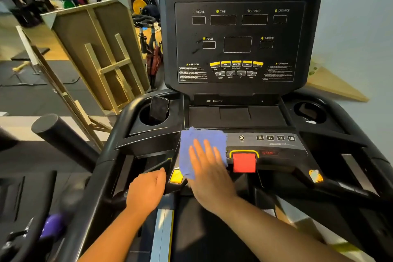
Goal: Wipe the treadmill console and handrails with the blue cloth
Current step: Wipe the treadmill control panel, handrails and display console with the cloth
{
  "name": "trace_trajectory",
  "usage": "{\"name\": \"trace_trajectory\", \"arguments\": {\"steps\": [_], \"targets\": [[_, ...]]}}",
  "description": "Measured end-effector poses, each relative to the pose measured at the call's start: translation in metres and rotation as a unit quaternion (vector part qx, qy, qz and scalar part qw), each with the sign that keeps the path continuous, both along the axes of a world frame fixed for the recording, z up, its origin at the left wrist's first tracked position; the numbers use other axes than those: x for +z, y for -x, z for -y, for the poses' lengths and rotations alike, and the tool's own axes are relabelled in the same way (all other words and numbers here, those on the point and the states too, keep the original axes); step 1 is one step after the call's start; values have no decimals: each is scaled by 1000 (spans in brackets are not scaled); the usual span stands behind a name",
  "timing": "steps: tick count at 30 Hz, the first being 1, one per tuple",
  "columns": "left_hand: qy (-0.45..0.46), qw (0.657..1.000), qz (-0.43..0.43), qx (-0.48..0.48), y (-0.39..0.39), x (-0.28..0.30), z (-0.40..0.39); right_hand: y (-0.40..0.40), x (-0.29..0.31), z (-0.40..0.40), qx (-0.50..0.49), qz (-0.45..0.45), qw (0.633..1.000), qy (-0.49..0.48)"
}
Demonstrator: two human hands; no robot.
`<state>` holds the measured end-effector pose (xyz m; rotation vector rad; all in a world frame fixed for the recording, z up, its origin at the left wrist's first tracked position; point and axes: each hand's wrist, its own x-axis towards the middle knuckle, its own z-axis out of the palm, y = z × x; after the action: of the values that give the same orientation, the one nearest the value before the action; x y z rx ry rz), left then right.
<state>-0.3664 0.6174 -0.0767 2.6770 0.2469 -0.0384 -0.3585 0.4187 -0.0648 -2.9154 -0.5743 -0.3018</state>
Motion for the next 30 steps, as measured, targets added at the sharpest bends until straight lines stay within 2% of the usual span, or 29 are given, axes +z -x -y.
{"name": "trace_trajectory", "arguments": {"steps": [2, 4, 8, 12, 15, 19, 21, 23, 26, 28, 30], "targets": [[-4, 1000, -12, -28, -4, -1, -5, 4, -4, 12, 59, -3, 998, 5], [-3, 998, -30, -50, -7, 1, -9, 4, -8, 39, 76, 9, 997, 6], [-9, 996, -44, -79, -10, 4, -11, -8, -14, 86, -29, 39, 998, -42], [-4, 996, -41, -78, -9, 3, -11, -30, 2, 38, -132, 18, 991, 5], [0, 997, -32, -75, -9, 3, -10, -27, 7, 2, -52, 24, 998, 16], [3, 997, -21, -75, -9, 3, -10, -7, 0, 33, 100, 46, 991, 80], [10, 997, -19, -73, -9, 3, -11, -4, -6, 63, 88, 36, 994, 46], [13, 997, -20, -68, -8, 3, -10, -4, -10, 82, 8, 10, 1000, -23], [2, 997, -26, -70, -9, 2, -9, -7, -10, 57, -111, 28, 993, -42], [-6, 997, -26, -74, -9, 2, -8, -8, -5, 25, -102, 26, 994, -25], [-15, 997, -19, -70, -9, 3, -8, -5, -5, 10, -5, 34, 999, 3]]}}
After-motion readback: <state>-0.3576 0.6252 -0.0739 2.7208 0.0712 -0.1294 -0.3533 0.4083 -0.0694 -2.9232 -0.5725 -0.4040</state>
